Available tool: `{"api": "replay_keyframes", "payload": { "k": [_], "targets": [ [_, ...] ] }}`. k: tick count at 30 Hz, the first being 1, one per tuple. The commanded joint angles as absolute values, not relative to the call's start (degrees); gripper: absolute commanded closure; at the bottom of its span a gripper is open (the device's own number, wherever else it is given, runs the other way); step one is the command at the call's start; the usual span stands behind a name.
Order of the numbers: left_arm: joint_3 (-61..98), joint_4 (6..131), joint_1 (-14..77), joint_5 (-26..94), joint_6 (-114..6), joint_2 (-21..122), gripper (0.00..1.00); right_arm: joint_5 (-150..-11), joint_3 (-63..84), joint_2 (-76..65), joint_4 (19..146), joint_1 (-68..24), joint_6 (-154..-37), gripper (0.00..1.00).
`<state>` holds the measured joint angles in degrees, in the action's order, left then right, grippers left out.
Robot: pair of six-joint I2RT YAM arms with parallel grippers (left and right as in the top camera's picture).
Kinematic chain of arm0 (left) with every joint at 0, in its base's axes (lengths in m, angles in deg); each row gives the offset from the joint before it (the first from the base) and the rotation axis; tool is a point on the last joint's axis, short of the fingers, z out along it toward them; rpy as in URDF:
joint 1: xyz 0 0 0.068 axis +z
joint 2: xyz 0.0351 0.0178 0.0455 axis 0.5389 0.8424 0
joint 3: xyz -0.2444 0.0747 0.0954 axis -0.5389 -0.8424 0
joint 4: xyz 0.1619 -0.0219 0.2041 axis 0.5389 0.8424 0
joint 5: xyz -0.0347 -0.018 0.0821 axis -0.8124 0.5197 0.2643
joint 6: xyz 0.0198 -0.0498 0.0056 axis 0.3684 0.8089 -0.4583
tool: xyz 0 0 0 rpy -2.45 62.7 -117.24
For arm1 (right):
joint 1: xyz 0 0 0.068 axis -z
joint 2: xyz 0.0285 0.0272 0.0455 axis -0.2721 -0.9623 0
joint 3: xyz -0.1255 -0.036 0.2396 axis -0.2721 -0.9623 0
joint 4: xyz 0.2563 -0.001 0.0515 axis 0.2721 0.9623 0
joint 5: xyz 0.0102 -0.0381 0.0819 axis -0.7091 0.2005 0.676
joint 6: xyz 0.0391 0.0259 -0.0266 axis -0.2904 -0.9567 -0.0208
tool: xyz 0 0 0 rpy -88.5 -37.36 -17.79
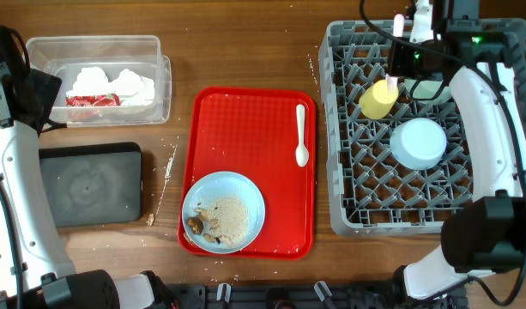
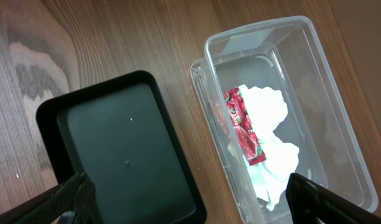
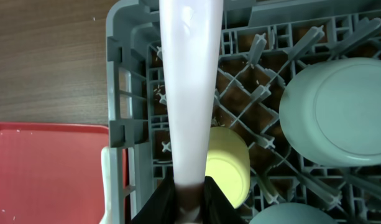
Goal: Sort waste into correct bins and load items into the dishwasher rack
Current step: 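Carry the fork into the dish rack and release it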
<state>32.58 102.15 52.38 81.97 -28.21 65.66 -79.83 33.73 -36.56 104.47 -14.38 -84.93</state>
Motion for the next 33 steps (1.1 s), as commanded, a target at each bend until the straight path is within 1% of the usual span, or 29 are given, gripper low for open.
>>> {"api": "replay_keyframes", "payload": {
  "k": [1,6,12,16,18,20,23,26,28,31,33],
  "targets": [
    [32.6,102.1,52.5,83.3,-28.7,65.9,0.00,-75.0,33.9,-39.4,104.2,-14.3,-82.8,0.85],
    [32.6,102.1,52.5,83.3,-28.7,65.9,0.00,-67.4,33.8,-42.4,106.5,-15.3,-79.4,0.85],
    [32.6,102.1,52.5,83.3,-28.7,65.9,0.00,-67.1,33.8,-44.6,111.3,-17.8,-78.2,0.82],
    [32.6,102.1,52.5,83.3,-28.7,65.9,0.00,-67.1,33.8,-45.0,112.9,-19.0,-78.0,0.82],
    [32.6,102.1,52.5,83.3,-28.7,65.9,0.00,-67.6,33.8,-45.0,113.9,-19.4,-78.5,0.80],
    [32.6,102.1,52.5,83.3,-28.7,65.9,0.00,-67.7,33.8,-45.0,114.7,-19.7,-78.7,0.74],
    [32.6,102.1,52.5,83.3,-28.7,65.9,0.00,-67.5,33.8,-45.0,116.5,-19.8,-81.2,0.72],
    [32.6,102.1,52.5,83.3,-28.7,65.9,0.00,-64.2,33.8,-44.6,119.6,-20.4,-81.3,0.73],
    [32.6,102.1,52.5,83.3,-28.7,65.9,0.00,-63.7,33.8,-44.1,121.3,-21.6,-81.0,0.73],
    [32.6,102.1,52.5,83.3,-28.7,65.9,0.00,-63.9,33.8,-42.7,121.4,-26.3,-82.0,0.72],
    [32.6,102.1,52.5,83.3,-28.7,65.9,0.00,-66.2,33.8,-42.4,120.5,-29.6,-86.0,0.70]
  ]
}}
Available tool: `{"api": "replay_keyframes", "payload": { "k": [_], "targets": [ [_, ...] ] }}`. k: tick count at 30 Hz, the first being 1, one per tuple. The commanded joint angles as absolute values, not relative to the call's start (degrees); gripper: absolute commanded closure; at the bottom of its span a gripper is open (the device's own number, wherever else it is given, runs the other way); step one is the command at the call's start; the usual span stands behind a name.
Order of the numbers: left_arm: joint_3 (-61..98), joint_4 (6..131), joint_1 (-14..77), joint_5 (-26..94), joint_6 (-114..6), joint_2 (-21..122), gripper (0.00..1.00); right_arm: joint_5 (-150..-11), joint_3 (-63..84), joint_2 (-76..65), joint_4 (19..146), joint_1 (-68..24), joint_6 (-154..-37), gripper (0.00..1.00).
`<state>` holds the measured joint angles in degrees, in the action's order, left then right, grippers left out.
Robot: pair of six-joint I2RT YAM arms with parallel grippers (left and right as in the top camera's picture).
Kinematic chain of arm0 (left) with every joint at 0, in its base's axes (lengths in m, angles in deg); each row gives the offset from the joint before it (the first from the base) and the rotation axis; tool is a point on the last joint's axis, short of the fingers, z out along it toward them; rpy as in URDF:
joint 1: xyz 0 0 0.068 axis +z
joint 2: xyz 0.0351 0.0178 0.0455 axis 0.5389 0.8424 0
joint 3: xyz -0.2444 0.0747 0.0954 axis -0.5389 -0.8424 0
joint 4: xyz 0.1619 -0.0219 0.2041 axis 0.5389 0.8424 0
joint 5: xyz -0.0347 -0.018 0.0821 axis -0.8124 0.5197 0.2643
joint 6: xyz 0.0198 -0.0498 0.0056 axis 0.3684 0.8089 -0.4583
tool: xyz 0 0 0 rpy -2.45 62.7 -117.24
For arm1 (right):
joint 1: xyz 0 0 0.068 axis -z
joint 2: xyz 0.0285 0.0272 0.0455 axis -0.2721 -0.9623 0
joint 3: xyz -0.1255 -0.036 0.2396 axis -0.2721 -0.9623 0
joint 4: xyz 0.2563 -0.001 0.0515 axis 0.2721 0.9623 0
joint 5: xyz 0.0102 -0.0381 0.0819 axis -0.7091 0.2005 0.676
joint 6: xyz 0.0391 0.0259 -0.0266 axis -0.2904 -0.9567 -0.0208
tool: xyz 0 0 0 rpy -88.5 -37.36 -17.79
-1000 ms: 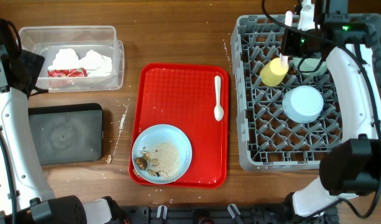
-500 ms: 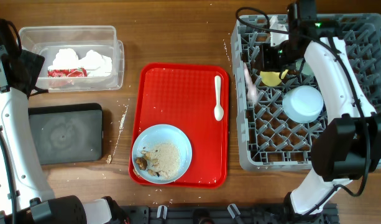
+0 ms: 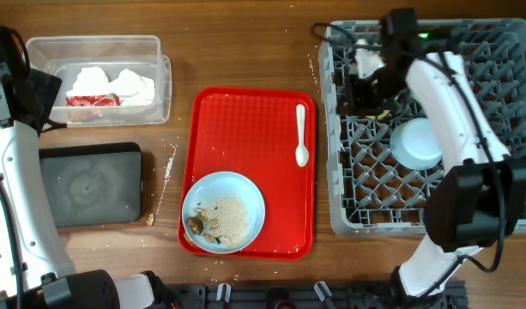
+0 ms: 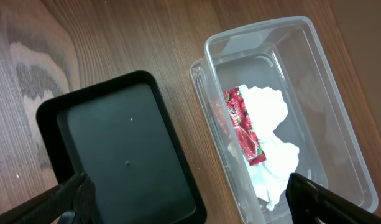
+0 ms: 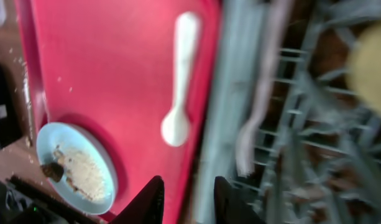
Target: Sort waste into correct bins and load items into the dishwasher rack
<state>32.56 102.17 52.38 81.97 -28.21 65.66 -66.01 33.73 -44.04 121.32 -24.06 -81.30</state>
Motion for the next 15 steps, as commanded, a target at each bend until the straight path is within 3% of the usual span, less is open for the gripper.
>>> {"api": "replay_keyframes", "payload": {
  "k": [1,3,4,5,15],
  "targets": [
    [32.6,102.1,52.5,83.3,-28.7,65.9,0.00,-68.0,33.8,-42.4,120.1,-31.0,-88.7,0.69],
    [32.6,102.1,52.5,83.3,-28.7,65.9,0.00,-74.6,33.8,-42.5,118.9,-35.1,-98.0,0.58],
    [32.6,102.1,52.5,83.3,-28.7,65.9,0.00,-78.0,33.8,-42.6,117.9,-37.4,-101.7,0.42],
    [32.6,102.1,52.5,83.3,-28.7,65.9,0.00,-81.2,33.8,-42.7,116.6,-39.5,-104.5,0.33],
    [32.6,102.1,52.5,83.3,-28.7,65.9,0.00,-94.2,33.4,-50.5,109.6,-50.3,-114.8,0.31]
  ]
}}
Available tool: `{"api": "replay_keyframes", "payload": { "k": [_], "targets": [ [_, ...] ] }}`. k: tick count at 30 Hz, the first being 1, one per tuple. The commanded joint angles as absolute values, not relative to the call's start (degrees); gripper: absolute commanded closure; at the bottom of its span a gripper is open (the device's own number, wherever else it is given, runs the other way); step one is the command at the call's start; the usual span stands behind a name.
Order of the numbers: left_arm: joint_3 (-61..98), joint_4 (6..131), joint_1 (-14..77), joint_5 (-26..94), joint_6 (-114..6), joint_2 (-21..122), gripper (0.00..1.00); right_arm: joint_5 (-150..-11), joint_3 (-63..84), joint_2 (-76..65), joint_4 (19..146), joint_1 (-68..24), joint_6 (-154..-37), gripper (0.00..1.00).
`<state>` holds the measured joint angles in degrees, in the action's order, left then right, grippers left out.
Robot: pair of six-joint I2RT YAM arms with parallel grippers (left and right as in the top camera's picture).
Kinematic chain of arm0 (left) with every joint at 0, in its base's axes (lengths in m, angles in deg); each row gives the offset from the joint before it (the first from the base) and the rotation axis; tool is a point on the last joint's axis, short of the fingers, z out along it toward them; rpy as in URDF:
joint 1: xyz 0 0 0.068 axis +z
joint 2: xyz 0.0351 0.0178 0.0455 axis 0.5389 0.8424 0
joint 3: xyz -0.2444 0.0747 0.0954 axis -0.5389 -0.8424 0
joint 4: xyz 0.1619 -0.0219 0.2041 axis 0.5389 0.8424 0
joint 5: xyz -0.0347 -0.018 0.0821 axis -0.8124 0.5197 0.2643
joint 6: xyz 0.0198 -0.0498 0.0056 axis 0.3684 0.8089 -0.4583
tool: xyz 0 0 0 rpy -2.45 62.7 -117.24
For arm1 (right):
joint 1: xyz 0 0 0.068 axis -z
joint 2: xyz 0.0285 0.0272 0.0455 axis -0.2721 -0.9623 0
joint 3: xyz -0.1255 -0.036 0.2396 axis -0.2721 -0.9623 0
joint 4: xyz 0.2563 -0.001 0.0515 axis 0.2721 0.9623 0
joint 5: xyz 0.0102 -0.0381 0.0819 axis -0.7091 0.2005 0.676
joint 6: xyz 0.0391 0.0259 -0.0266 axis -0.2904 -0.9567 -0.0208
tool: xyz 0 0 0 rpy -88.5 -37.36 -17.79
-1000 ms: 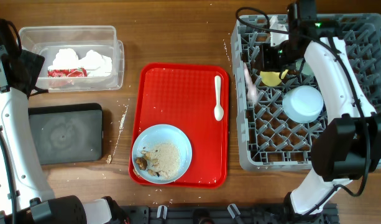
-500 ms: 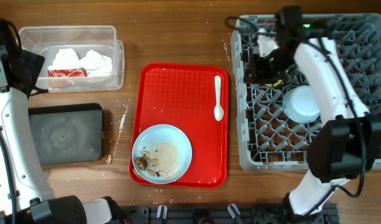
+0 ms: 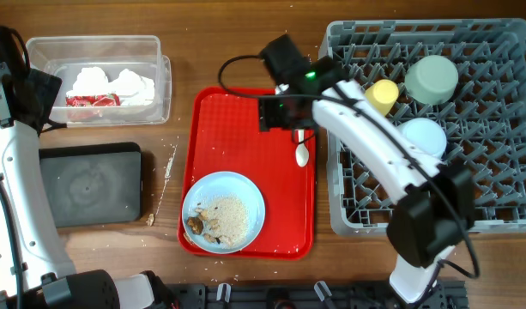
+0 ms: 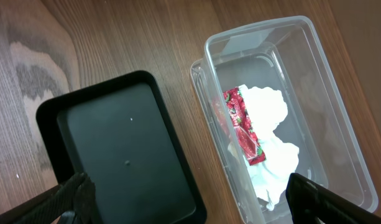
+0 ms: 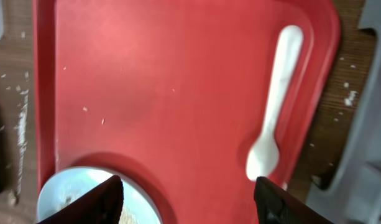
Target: Sort waste into correct bins and load items into the dishwasher rack
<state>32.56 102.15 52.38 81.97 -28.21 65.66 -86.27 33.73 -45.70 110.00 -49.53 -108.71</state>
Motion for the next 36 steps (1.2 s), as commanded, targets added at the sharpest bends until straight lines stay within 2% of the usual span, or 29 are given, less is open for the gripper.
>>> {"api": "replay_keyframes", "payload": {
  "k": [1,10,17,20,23,28,30,36],
  "targets": [
    [32.6,102.1,52.5,83.3,-28.7,65.9,0.00,-95.5,33.4,-51.9,109.5,-50.3,-115.7,0.31],
    [32.6,102.1,52.5,83.3,-28.7,65.9,0.00,-97.8,33.4,-62.3,106.3,-47.7,-115.8,0.28],
    [32.6,102.1,52.5,83.3,-28.7,65.9,0.00,-92.2,33.1,-66.1,105.6,-44.9,-109.3,0.29],
    [32.6,102.1,52.5,83.3,-28.7,65.9,0.00,-89.2,32.7,-67.2,105.4,-44.7,-106.0,0.37],
    [32.6,102.1,52.5,83.3,-28.7,65.9,0.00,-86.6,32.7,-67.6,106.1,-44.7,-104.9,0.58],
    [32.6,102.1,52.5,83.3,-28.7,65.9,0.00,-84.0,32.7,-67.4,108.1,-44.4,-103.9,0.75],
    [32.6,102.1,52.5,83.3,-28.7,65.9,0.00,-84.0,32.9,-67.0,109.3,-43.8,-103.8,0.84],
    [32.6,102.1,52.5,83.3,-28.7,65.9,0.00,-82.9,32.9,-60.4,111.7,-40.9,-101.8,0.89]
  ]
}}
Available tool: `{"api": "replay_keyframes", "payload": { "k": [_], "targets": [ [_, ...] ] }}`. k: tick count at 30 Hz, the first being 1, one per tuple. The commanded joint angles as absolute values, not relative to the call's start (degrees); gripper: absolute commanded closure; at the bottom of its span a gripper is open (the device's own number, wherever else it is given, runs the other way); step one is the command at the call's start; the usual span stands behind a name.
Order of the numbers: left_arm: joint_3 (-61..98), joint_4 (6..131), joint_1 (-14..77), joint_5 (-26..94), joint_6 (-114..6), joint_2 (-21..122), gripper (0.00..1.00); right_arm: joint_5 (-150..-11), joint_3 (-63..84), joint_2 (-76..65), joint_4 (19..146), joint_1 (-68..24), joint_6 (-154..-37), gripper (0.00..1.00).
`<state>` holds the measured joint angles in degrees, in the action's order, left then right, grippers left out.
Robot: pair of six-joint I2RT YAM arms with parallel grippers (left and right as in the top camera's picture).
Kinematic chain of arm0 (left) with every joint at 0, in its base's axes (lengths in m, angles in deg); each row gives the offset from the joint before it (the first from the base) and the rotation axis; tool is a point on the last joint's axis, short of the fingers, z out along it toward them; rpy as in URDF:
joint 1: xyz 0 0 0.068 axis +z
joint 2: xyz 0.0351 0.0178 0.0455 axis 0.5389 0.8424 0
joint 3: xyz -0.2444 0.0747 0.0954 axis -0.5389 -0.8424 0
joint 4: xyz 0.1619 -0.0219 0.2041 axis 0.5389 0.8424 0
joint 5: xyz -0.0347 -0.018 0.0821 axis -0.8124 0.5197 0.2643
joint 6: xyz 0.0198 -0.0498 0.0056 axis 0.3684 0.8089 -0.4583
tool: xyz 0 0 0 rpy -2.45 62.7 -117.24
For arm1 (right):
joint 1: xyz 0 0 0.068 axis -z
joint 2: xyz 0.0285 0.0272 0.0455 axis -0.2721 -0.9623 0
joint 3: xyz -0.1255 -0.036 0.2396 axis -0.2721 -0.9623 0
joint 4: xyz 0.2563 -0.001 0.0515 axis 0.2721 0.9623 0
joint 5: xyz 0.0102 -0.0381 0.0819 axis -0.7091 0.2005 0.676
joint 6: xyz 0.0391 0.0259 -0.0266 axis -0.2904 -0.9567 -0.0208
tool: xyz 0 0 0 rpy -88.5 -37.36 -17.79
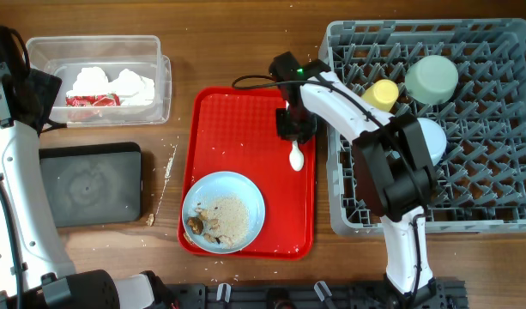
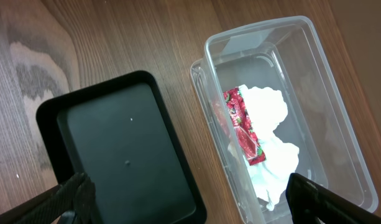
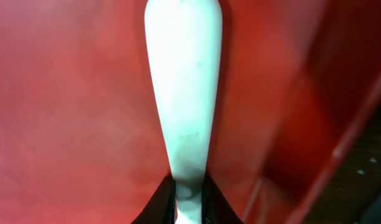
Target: Sort waste into correct bins and load items into the dishwasher rack
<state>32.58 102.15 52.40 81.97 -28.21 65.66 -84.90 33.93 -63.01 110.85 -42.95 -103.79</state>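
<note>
A white spoon (image 1: pixel 297 155) lies along the right side of the red tray (image 1: pixel 241 146). My right gripper (image 1: pixel 294 126) is down on the spoon's handle and shut on it. In the right wrist view the spoon (image 3: pixel 184 74) runs up from the gripper (image 3: pixel 189 200) over the tray (image 3: pixel 66 93). A blue plate (image 1: pixel 224 211) with food scraps sits at the tray's near left. My left gripper (image 2: pixel 190 193) hangs open and empty above the black bin (image 2: pixel 122 149) and the clear bin (image 2: pixel 283 99).
The grey dishwasher rack (image 1: pixel 335 172) stands right of the tray, holding a yellow cup (image 1: pixel 383 95), a pale green cup (image 1: pixel 432 79) and a white bowl (image 1: pixel 427 137). The clear bin (image 1: pixel 99 51) holds white napkins and a red wrapper. The black bin (image 1: pixel 89 183) sits below it. Crumbs dot the wood.
My right gripper stood open above the tray, left of the spoon. Now it is lower and shut on the spoon's handle. The left arm has not moved.
First my right gripper held a pale long utensil over the rack's far left corner. Then it was at the rack's left edge, the view blurred. Then it hung open over the red tray. Now it grips the white spoon. The left arm stayed over the bins.
</note>
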Motion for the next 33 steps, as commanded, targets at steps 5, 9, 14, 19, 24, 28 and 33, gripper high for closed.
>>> {"api": "replay_keyframes", "payload": {
  "k": [5,9,14,19,24,28,33],
  "targets": [
    [32.6,102.1,52.5,83.3,-28.7,65.9,0.00,-79.3,32.9,-49.5,113.6,-38.0,-97.7,0.88],
    [32.6,102.1,52.5,83.3,-28.7,65.9,0.00,-79.3,32.9,-39.3,115.5,-34.9,-90.6,0.81],
    [32.6,102.1,52.5,83.3,-28.7,65.9,0.00,-79.8,32.9,-35.4,119.1,-31.0,-85.6,0.81],
    [32.6,102.1,52.5,83.3,-28.7,65.9,0.00,-81.3,32.4,-36.2,120.8,-26.2,-84.2,0.83],
    [32.6,102.1,52.5,83.3,-28.7,65.9,0.00,-73.3,32.0,-36.2,120.7,-24.1,-80.9,0.78],
    [32.6,102.1,52.5,83.3,-28.7,65.9,0.00,-70.7,31.9,-36.5,119.3,-26.0,-81.6,0.70],
    [32.6,102.1,52.5,83.3,-28.7,65.9,0.00,-72.2,30.6,-36.9,114.7,-30.7,-91.2,0.42]
  ]
}}
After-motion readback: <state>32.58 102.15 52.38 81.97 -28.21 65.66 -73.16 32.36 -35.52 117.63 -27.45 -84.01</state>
